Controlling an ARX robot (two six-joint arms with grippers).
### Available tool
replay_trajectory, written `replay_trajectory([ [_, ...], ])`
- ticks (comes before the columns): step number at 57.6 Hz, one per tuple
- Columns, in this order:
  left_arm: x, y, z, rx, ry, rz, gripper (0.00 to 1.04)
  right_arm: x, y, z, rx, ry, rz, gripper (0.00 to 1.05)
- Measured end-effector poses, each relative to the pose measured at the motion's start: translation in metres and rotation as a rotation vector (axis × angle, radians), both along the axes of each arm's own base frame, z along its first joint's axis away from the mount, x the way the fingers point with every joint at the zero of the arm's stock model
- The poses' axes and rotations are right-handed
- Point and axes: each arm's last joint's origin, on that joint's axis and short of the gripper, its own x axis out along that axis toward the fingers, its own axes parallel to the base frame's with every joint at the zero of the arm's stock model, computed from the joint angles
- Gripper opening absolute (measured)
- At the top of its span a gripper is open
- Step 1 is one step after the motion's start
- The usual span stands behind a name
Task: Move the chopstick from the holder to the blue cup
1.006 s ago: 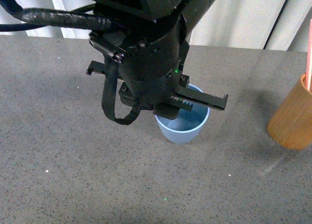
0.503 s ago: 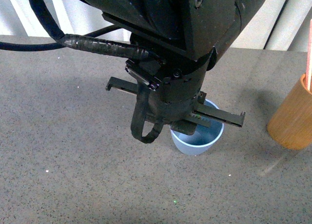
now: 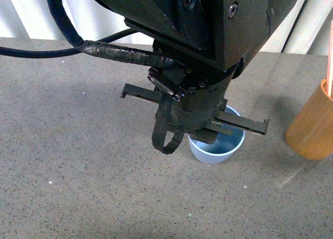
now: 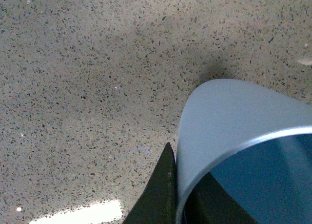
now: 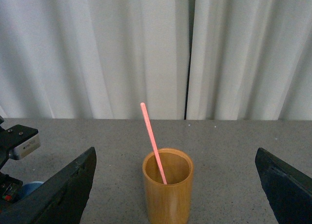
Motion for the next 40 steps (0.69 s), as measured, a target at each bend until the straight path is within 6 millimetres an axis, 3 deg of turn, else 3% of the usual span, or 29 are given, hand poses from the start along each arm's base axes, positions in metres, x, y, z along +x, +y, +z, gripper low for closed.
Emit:
replay_trajectory([
  [24,0.004,0.006,0.001,-0.051,0.045,0.037,0.68,0.000,0.000,0.000,0.000,0.000,0.000,0.95],
  [36,0.010,0.013,0.012,-0.110,0.056,0.058,0.98,0.000,0.000,0.000,0.000,0.000,0.000,0.95],
  [40,0.012,0.014,0.016,-0.127,0.052,0.064,0.98,0.000,0.000,0.000,0.000,0.000,0.000,0.95],
])
